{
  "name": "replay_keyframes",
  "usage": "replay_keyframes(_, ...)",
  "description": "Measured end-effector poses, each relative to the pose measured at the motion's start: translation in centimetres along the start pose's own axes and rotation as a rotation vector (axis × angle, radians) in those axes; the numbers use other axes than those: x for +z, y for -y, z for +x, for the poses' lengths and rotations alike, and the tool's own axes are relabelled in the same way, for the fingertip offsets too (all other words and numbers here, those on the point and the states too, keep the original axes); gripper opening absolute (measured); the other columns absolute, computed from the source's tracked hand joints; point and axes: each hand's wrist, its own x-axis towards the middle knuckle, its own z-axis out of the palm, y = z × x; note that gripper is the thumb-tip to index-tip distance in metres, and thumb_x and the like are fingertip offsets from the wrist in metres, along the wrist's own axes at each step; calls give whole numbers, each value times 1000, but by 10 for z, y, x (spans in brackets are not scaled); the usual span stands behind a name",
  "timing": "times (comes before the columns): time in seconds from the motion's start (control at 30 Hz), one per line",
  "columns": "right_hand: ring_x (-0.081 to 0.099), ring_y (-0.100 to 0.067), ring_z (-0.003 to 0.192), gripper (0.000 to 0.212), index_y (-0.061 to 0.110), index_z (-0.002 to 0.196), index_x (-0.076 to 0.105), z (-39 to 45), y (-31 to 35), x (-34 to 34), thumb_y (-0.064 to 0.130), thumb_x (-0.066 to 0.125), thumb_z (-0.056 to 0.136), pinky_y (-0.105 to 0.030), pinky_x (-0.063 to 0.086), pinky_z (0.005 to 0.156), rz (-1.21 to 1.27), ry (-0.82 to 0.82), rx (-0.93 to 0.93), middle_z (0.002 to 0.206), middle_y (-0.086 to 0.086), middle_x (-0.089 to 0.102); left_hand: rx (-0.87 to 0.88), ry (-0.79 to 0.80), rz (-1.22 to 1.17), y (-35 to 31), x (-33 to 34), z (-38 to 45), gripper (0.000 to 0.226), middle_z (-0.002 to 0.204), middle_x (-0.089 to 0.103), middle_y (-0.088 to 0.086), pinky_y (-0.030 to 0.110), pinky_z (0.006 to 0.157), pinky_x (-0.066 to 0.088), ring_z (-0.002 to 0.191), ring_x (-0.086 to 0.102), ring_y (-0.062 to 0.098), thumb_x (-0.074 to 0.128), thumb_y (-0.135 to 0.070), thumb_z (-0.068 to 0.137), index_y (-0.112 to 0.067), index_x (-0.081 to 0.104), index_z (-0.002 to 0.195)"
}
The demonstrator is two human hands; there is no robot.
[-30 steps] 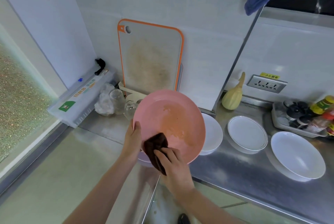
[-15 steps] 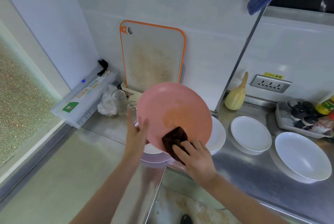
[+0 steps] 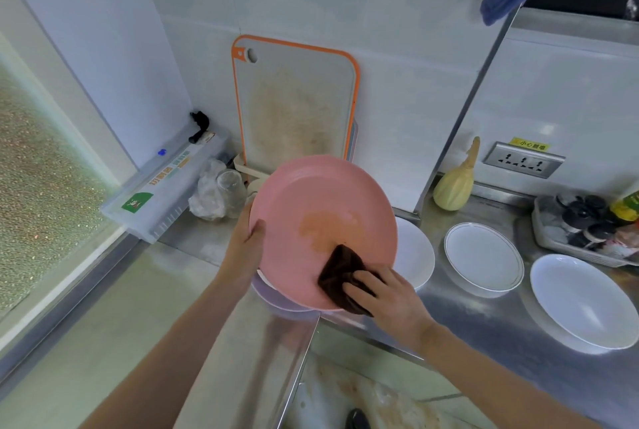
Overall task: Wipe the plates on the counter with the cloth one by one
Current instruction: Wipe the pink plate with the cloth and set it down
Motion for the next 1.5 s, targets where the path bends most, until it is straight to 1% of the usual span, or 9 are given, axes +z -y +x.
replay_keyframes(0.23,48,-19,93,51,26,112,56,29,88,24,36,72,64,-26,47,74,286,10,473,103,3,62,7,-63,-18,13,25,-16,44,132,50,4,39,109,34,120,46,20,32,-2,97,-17,39,137)
replay_keyframes(0.43,53,-23,99,40,20,116,55,10,50,20,13,64,78,-30,46,81,132,27,27,109,1,61,-123,122,-19,8,-3,-4,40,118,57,-3,53,102,38,112,54,24,34,-11,98,-42,42,123)
replay_keyframes(0.57,56,-27,96,33,19,113,56,-4,17,14,11,62,82,-35,49,82,44,-19,-142,113,-1,51,-132,278,18,-9,-20,11,39,98,60,-5,28,56,50,77,58,14,36,-14,99,-48,44,117)
replay_keyframes(0.73,54,-24,84,22,19,105,57,-8,16,8,10,59,84,-31,50,68,-12,-95,-119,104,-2,52,-84,265,50,-11,-25,11,42,107,60,-2,27,54,48,83,61,15,43,-17,98,-57,46,108)
replay_keyframes(0.87,47,-24,80,30,18,108,54,7,38,11,4,48,83,-30,48,60,-2,-141,110,100,-1,54,-29,28,-92,7,7,-28,76,104,59,8,19,60,52,79,61,17,64,-21,85,-53,18,137)
replay_keyframes(0.97,46,-24,83,49,19,110,53,23,59,19,7,68,65,-29,48,56,74,-129,291,106,0,49,65,-103,-171,24,46,-63,73,145,37,-3,14,88,46,114,53,-3,59,-28,77,-58,21,131)
replay_keyframes(1.07,49,-29,102,40,19,109,54,29,72,24,13,62,70,-31,51,63,113,-85,325,125,-4,53,66,-190,-153,37,46,-57,70,151,27,-4,34,113,34,133,36,1,42,-15,80,-65,27,126)
replay_keyframes(1.17,49,-32,122,35,16,111,56,29,72,28,18,52,77,-39,53,87,160,19,211,130,-7,59,113,-116,-69,41,32,-44,64,148,31,-7,41,117,25,134,33,5,36,-12,82,-55,29,129)
replay_keyframes(1.5,61,-31,112,31,18,110,52,-1,3,14,15,24,99,-37,56,82,117,164,-41,121,-9,65,199,126,55,20,-11,-11,75,149,29,-20,44,119,16,141,21,2,33,14,89,-47,26,133)
